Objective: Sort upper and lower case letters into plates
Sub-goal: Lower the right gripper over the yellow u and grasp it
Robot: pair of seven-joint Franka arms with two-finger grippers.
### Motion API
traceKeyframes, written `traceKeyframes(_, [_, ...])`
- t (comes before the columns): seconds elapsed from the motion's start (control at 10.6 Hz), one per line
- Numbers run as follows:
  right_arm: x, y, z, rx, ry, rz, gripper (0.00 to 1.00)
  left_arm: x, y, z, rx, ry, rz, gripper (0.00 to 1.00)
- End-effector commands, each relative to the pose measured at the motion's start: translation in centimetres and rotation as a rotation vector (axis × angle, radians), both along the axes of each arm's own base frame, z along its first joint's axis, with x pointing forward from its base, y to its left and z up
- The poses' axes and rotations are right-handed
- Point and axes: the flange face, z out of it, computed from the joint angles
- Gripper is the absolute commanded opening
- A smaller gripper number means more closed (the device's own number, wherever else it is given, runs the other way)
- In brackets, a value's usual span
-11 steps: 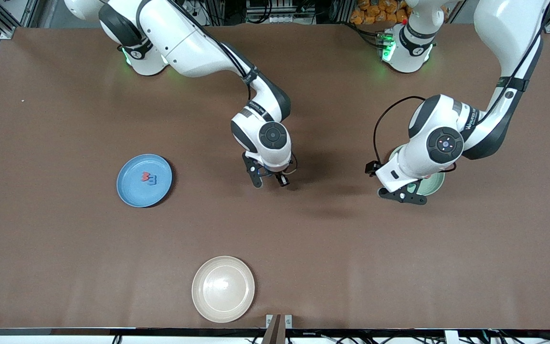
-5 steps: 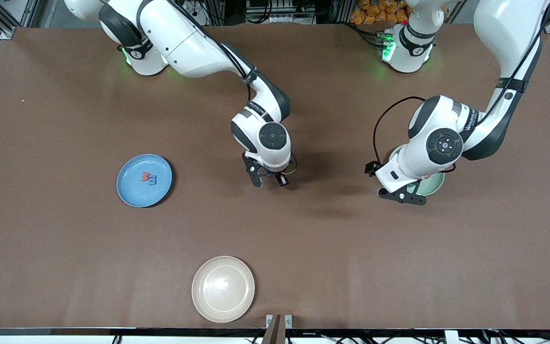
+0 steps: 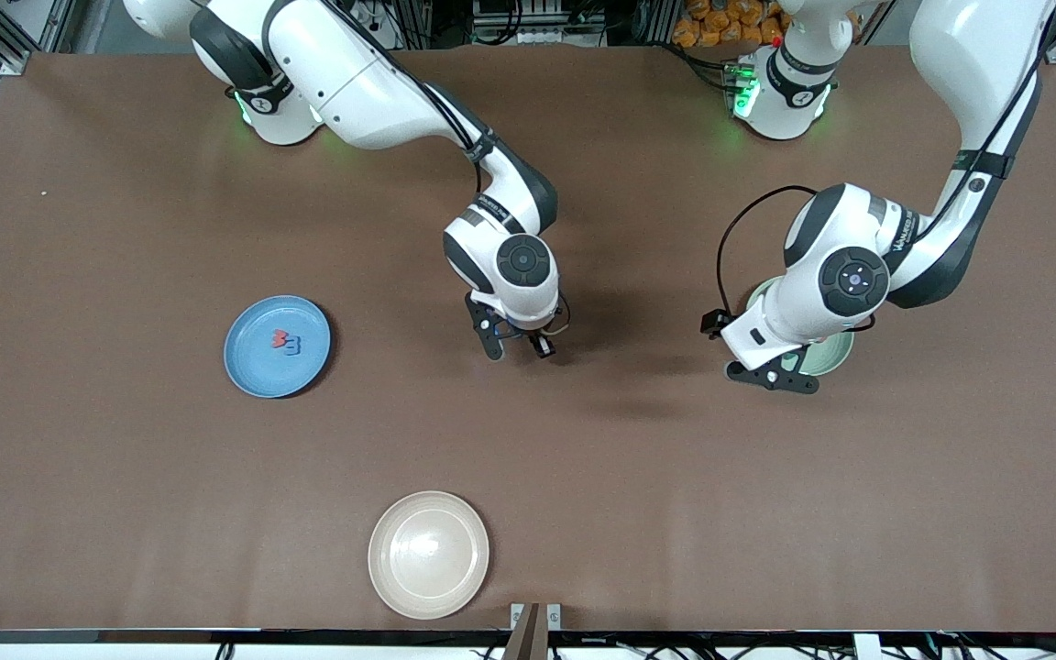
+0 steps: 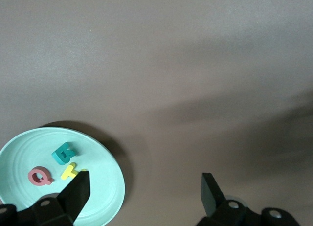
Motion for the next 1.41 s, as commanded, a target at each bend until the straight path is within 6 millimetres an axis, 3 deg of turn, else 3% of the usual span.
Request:
traceKeyframes(0.0, [-0.27,0.33,-0.57,0.0,-0.003,-0.011,0.57,0.1,0.02,0.15,-0.013,0.017,0.005,1.0])
traceKeyframes(0.19, [-0.29,0.32,-0.59,0.0,-0.001,-0.014,0.48,0.09,0.03,-0.09,-0.013,0.021,0.004,1.0])
traceKeyframes(0.75, [-0.28,0.31,-0.59,-0.001,-0.002,-0.011,0.41,0.17,0.12,-0.13,-0.012,0.02,0.005,1.0])
traceKeyframes(0.94, [-0.28,0.31,-0.59,0.0,-0.002,-0.004,0.26,0.14,0.04,-0.11,-0.012,0.02,0.004,1.0])
traceKeyframes(1.13, [-0.29,0.29,-0.6,-0.003,-0.004,0.013,0.04,0.14,0.04,-0.11,-0.012,0.02,0.004,1.0])
traceKeyframes(1.32, [-0.39,0.28,-0.37,0.0,0.002,0.124,0.0,0.11,-0.06,-0.19,-0.012,0.022,0.004,1.0])
